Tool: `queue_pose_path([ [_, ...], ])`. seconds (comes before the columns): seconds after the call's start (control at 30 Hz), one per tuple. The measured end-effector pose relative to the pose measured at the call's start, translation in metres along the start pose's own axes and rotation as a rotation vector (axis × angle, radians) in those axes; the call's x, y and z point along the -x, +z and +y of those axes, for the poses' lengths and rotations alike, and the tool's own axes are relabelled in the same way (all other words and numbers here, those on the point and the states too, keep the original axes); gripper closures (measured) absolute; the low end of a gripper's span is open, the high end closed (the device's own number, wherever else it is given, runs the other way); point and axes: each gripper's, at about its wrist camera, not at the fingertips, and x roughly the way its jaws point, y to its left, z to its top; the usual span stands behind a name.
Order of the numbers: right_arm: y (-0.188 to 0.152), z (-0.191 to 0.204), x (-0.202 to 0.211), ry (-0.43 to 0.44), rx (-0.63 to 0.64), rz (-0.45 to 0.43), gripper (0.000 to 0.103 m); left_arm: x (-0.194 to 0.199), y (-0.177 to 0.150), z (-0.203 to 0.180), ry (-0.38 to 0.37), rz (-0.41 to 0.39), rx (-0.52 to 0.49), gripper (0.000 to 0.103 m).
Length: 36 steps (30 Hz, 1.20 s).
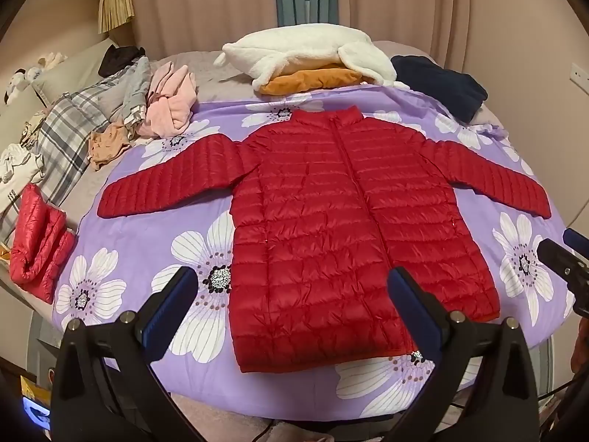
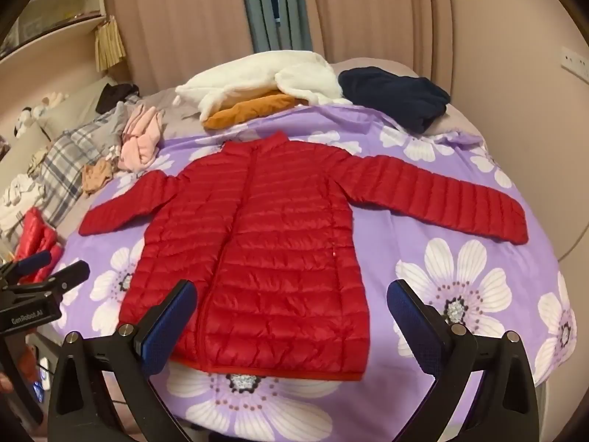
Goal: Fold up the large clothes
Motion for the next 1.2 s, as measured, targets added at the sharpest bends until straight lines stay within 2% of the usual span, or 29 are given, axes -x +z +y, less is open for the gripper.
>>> queue_pose_path([
  [0.13, 0.001, 0.001, -0.001, 0.002, -0.002, 0.002, 0.001, -0.001, 0.004, 0.009, 0.0, 0.005, -0.001, 0.0],
  [0.8, 0.002, 0.001, -0.002, 0.002, -0.004, -0.004, 0.001, -0.005, -0.003, 0.003, 0.007, 0.001, 0.006, 0.0],
  [1.1, 0.002, -0.002, -0.008, 0.015, -0.009, 0.006, 0.001, -0.008, -0.005, 0.006, 0.011, -0.034, 0.006, 0.0],
  [1.13, 0.002, -0.002, -0.008, 0.016, -0.009, 0.002, 0.001, -0.007, -0.006, 0.005, 0.012, -0.069, 0.006, 0.0],
  [1.2, 0.002, -0.002, -0.008, 0.019, -0.014, 0.0, 0.001, -0.008, -0.005, 0.006, 0.01, -0.047, 0.007, 0.0],
])
